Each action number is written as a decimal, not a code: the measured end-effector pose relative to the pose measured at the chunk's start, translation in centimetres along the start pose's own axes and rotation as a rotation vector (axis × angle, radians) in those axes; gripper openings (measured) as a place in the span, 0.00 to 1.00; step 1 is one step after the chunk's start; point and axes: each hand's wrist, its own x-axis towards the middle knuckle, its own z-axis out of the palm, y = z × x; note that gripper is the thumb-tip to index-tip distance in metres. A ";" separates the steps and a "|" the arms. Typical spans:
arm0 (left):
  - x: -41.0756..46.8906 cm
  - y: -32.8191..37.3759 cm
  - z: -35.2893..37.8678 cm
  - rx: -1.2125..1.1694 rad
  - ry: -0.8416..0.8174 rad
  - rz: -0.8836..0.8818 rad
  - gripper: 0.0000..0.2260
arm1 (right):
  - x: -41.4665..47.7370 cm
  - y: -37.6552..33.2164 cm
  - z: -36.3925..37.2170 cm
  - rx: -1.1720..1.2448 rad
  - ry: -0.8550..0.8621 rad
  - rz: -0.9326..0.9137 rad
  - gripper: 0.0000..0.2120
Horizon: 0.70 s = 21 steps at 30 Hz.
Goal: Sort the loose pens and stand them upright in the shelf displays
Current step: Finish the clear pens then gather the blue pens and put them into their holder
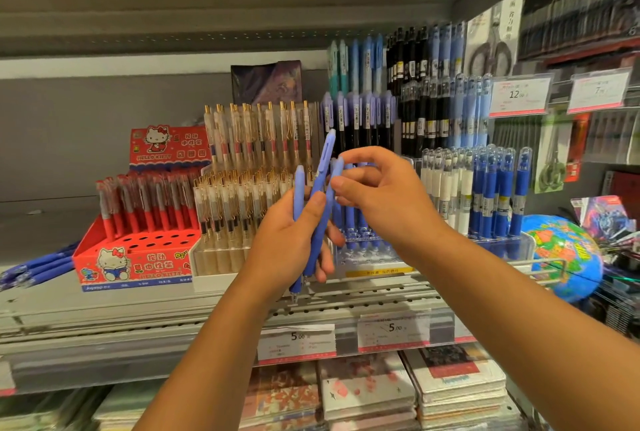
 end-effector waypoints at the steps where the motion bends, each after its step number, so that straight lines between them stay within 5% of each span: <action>1: 0.1 -0.1 0.0 -0.006 0.005 -0.009 0.13 | 0.0 0.0 -0.1 0.035 0.020 -0.002 0.11; 11: 0.3 -0.3 0.1 0.001 0.086 -0.056 0.06 | 1.6 -2.4 -3.3 -0.024 0.144 -0.091 0.11; 21: 0.3 0.0 0.2 0.074 0.094 -0.067 0.06 | 2.6 -3.5 -5.4 -0.848 0.217 -0.278 0.09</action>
